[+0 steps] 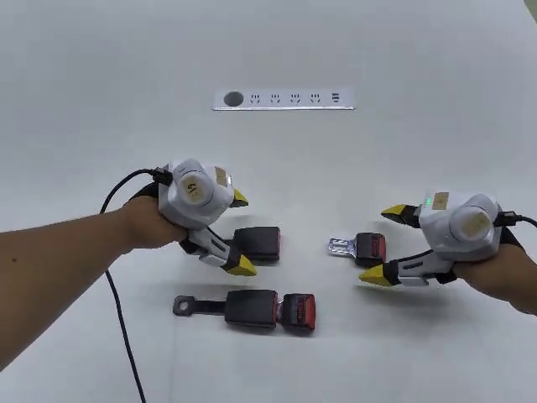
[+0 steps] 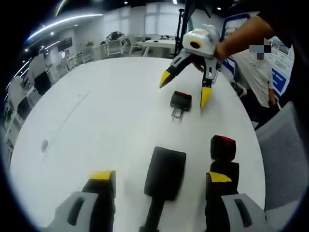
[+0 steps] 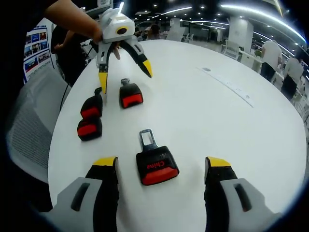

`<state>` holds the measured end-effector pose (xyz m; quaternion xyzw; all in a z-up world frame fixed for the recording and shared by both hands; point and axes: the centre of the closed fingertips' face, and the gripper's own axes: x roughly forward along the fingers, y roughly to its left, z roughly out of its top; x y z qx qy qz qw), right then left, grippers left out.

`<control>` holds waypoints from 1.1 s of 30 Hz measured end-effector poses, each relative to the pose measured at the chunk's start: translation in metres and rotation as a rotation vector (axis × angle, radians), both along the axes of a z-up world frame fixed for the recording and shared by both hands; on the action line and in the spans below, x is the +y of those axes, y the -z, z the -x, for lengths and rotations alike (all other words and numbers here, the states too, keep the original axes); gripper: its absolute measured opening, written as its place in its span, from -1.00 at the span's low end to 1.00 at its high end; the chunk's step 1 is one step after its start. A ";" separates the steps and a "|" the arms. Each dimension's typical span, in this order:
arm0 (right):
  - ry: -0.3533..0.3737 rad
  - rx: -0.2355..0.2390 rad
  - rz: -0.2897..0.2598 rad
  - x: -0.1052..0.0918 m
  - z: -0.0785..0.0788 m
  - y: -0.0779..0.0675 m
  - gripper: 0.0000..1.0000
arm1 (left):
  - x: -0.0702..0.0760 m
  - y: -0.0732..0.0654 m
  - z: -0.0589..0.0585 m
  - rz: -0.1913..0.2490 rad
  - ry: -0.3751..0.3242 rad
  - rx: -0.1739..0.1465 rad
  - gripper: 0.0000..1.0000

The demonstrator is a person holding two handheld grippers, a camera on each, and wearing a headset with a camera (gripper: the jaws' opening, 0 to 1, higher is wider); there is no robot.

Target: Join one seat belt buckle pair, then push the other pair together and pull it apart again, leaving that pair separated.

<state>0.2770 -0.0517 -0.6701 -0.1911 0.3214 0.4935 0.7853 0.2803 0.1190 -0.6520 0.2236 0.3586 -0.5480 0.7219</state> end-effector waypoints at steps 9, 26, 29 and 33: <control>0.171 -0.080 -0.050 -0.003 -0.004 -0.026 0.60 | 0.014 -0.020 -0.007 0.106 -0.217 -0.019 0.71; 0.349 -0.172 -0.163 0.004 0.014 -0.074 0.80 | 0.060 -0.071 0.017 0.262 -0.529 -0.066 0.89; 0.365 -0.184 -0.178 0.005 0.019 -0.078 0.82 | 0.072 -0.078 0.022 0.290 -0.568 -0.084 0.90; 0.375 -0.202 -0.197 0.010 0.029 -0.090 0.83 | 0.086 -0.086 0.035 0.317 -0.611 -0.098 0.94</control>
